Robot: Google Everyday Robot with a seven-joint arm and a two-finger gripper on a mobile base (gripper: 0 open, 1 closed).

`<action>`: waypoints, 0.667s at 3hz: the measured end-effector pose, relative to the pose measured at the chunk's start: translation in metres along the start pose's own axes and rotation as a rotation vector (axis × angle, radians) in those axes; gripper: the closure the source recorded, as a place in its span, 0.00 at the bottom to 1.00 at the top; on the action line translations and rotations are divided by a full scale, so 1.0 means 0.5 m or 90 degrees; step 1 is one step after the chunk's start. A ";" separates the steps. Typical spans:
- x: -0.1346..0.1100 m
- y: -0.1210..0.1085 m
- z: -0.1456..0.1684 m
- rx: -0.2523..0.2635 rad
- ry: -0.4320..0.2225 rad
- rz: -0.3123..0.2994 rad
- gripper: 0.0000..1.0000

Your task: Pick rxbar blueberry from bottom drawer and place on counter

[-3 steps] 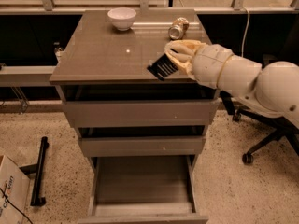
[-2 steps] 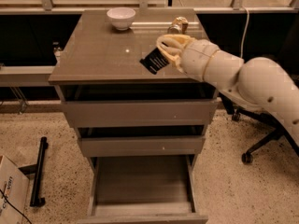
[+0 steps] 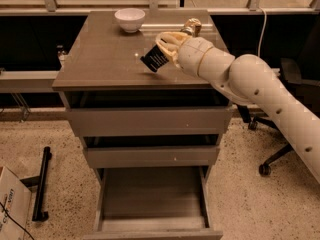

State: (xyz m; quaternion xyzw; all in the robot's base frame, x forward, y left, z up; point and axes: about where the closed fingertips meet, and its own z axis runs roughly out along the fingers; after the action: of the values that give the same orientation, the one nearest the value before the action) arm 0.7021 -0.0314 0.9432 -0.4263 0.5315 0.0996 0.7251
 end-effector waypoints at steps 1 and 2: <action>0.053 0.011 0.044 -0.014 0.021 0.023 1.00; 0.116 0.018 0.063 -0.029 0.062 0.034 0.74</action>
Offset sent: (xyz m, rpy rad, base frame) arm 0.0583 0.0040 -0.0785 -0.0767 0.1721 -0.0275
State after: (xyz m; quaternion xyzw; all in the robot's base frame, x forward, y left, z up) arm 0.7423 -0.0212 0.8910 -0.4328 0.5748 0.1097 0.6857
